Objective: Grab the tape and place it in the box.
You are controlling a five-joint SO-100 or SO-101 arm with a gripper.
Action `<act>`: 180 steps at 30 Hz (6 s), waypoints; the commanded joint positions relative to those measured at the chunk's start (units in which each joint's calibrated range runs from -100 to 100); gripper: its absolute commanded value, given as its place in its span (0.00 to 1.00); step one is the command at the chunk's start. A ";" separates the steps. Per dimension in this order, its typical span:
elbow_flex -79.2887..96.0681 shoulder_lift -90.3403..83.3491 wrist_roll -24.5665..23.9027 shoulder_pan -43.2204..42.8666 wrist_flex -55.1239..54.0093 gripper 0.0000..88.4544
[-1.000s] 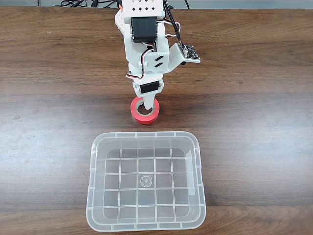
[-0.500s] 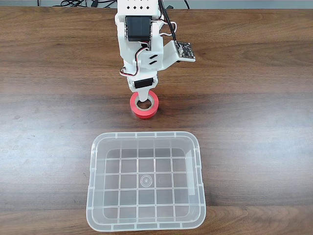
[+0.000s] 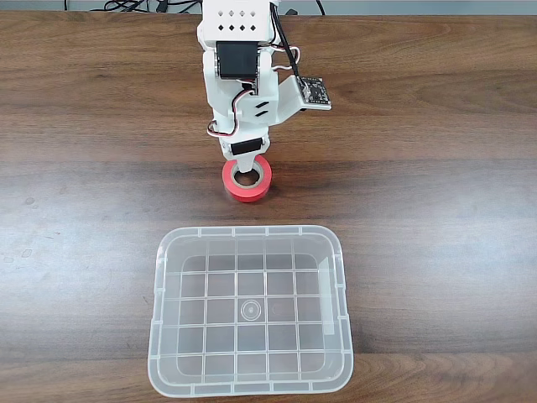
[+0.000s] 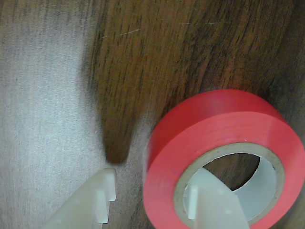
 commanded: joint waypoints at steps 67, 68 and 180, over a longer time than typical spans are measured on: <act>-101.82 33.08 -0.42 -1.30 26.86 0.06; -102.17 34.53 -0.42 -1.37 26.86 0.06; 47.46 -91.38 -7.43 -2.76 9.82 0.02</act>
